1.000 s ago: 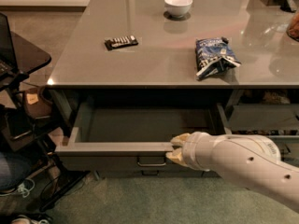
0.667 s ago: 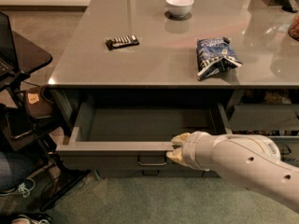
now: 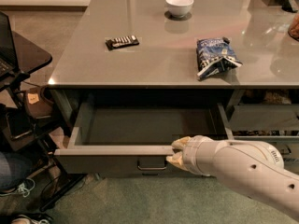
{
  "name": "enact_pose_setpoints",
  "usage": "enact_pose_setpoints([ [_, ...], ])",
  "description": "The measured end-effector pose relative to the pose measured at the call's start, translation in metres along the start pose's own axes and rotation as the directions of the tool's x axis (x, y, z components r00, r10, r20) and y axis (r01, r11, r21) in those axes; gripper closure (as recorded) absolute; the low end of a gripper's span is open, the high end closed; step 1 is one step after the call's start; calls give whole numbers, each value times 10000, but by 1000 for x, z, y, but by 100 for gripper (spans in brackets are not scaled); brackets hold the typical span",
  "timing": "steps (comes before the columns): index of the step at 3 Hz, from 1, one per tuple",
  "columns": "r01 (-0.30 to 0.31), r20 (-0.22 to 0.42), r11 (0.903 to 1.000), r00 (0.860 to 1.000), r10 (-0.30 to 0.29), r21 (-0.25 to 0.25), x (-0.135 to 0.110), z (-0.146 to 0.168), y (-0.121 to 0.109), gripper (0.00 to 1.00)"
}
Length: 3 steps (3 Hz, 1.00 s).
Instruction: Open top drawer
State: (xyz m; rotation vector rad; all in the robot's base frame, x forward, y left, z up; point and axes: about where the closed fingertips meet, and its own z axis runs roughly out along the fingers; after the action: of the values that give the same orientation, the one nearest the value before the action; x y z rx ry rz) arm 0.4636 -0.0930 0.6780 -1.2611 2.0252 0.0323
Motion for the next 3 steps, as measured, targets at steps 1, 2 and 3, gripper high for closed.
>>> enact_pose_setpoints([
  [1,-24,15,10000,10000,24,90,6,-5,11,100],
  [2,-22,17,10000,10000,22,95,5,-8,12,100],
  [3,-62,13,9998,10000,61,195,11,-12,20,100],
])
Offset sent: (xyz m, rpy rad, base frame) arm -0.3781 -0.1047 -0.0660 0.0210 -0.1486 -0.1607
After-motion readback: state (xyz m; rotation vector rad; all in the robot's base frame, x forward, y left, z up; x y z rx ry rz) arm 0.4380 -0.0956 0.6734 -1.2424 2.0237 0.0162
